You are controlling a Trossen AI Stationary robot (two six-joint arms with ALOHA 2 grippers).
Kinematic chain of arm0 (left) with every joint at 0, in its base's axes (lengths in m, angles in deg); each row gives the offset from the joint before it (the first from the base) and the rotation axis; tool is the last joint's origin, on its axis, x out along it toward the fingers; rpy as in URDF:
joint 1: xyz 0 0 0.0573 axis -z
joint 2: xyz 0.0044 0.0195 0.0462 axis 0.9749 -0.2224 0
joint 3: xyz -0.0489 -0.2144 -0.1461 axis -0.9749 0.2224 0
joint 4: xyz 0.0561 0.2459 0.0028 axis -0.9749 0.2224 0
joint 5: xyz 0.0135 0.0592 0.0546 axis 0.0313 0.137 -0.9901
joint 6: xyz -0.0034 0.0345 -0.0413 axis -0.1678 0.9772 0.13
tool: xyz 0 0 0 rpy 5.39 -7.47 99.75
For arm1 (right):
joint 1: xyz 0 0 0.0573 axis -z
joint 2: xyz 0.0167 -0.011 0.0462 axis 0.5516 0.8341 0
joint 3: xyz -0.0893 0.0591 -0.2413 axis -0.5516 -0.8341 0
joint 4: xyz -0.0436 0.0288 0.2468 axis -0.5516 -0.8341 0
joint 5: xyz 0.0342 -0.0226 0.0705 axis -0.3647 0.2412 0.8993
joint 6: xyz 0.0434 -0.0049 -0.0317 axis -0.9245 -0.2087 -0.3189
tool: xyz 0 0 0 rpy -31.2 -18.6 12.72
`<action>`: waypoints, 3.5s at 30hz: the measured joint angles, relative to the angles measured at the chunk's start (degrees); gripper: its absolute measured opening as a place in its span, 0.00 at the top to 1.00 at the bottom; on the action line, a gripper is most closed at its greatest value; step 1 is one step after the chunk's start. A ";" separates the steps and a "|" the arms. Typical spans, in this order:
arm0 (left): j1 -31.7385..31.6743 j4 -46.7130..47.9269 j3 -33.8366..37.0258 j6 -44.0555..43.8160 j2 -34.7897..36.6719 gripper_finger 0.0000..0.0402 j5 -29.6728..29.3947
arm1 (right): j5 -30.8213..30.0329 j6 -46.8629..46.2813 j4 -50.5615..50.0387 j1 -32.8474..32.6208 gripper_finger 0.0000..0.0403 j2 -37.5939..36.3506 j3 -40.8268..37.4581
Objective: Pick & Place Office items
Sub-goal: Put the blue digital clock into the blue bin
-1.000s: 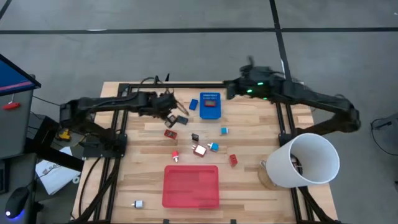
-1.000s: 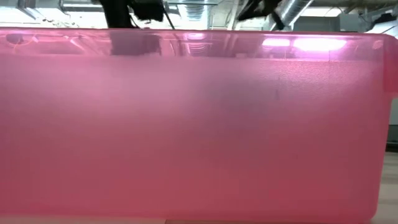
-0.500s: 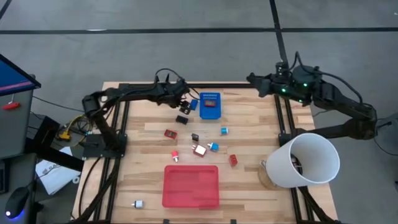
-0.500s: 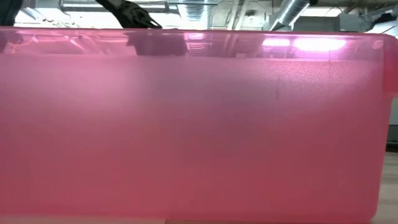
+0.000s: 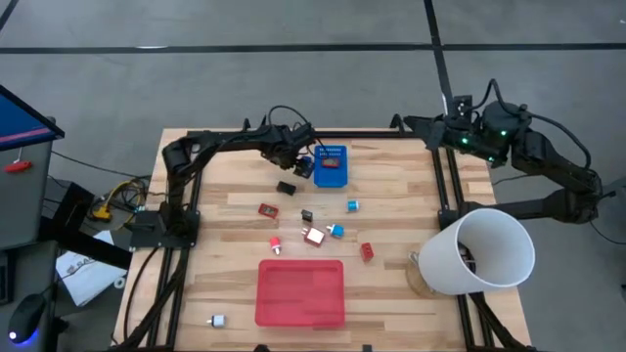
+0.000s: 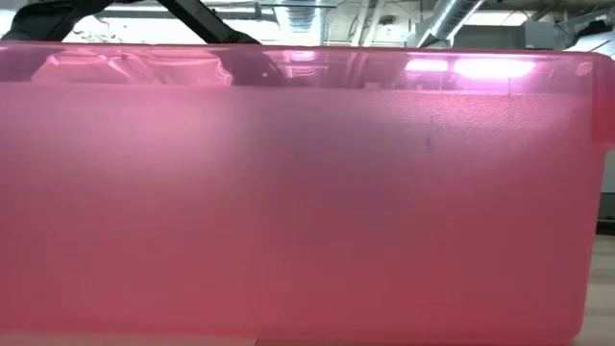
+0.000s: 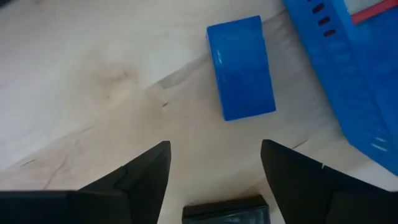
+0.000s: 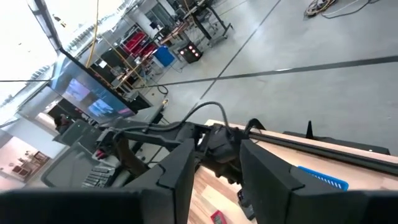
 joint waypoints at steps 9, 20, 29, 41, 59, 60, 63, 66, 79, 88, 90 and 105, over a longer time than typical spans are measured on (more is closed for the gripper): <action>-0.04 -1.08 -1.25 2.86 -1.17 0.39 0.69 | 0.09 -0.02 0.15 -0.38 0.69 -0.08 0.01; -0.64 -0.59 -1.72 4.32 -1.17 0.39 3.38 | 0.25 -1.10 2.13 -3.06 0.70 -0.02 0.00; -1.55 5.00 -2.53 10.03 -1.15 0.39 3.75 | 0.26 -1.05 3.41 -3.06 0.70 -0.28 0.01; 0.66 -2.45 -2.77 28.85 4.88 0.39 10.18 | -0.66 -1.01 3.25 -3.83 0.70 -2.24 0.00; -5.93 -62.07 35.32 -12.57 29.77 0.94 27.76 | -8.65 0.48 2.82 -10.60 0.70 -4.18 0.00; -6.50 -61.46 34.23 -14.01 28.27 0.96 27.50 | -8.70 0.48 2.84 -10.65 0.70 -4.11 0.00; -7.84 -54.76 28.45 -18.06 23.16 0.99 26.51 | -8.74 0.48 2.84 -10.60 0.70 -4.12 0.00; -9.85 -43.52 21.92 -21.91 17.88 1.00 27.47 | -8.74 0.17 2.82 -10.63 0.70 -4.10 0.00; -11.32 0.26 -4.94 6.82 0.66 1.00 25.12 | -8.74 0.02 2.82 -11.69 0.70 -4.10 0.00; -8.72 10.33 -12.40 20.52 -6.08 1.00 17.05 | -8.59 0.02 2.82 -11.69 0.70 -4.10 0.00; -8.50 11.16 -13.18 20.70 -6.64 1.00 16.80 | -8.59 0.00 2.82 -11.69 0.70 -4.10 0.00; -8.38 16.26 -19.92 19.10 -9.22 1.00 22.85 | -8.65 -1.25 0.16 -11.54 0.70 -4.08 0.00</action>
